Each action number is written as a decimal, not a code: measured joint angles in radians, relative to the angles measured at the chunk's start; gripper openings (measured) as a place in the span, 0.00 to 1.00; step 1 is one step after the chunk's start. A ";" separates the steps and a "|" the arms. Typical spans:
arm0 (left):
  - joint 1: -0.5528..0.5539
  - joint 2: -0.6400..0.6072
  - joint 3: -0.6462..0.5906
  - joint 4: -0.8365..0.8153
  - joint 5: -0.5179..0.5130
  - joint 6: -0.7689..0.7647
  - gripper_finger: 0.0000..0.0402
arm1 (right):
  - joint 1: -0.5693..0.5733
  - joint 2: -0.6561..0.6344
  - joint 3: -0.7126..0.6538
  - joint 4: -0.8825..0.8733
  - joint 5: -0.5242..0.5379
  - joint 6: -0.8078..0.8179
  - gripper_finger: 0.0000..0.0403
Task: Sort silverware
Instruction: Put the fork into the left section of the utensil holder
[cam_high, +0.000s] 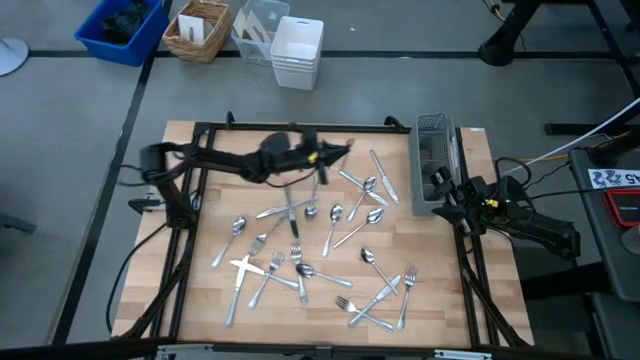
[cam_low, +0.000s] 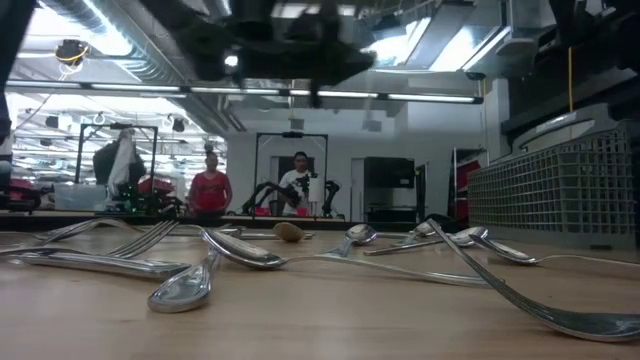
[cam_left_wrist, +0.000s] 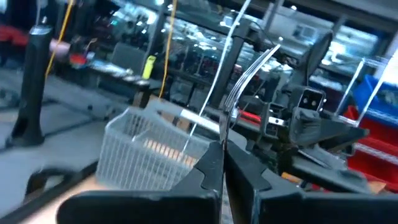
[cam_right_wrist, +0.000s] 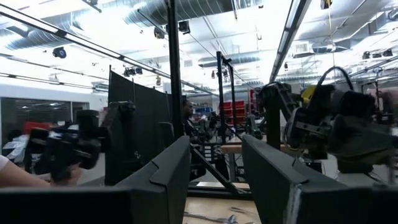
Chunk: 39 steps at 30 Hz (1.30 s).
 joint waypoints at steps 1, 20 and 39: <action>-0.001 0.041 0.053 0.000 0.000 0.022 0.00 | 0.000 0.000 0.000 0.001 0.000 0.000 0.37; 0.057 0.713 0.994 -0.008 0.014 0.151 0.00 | 0.000 0.000 0.000 0.030 -0.009 -0.002 0.37; 0.062 0.932 1.284 -0.010 0.014 0.198 0.00 | 0.000 0.000 0.000 0.018 0.056 -0.056 0.37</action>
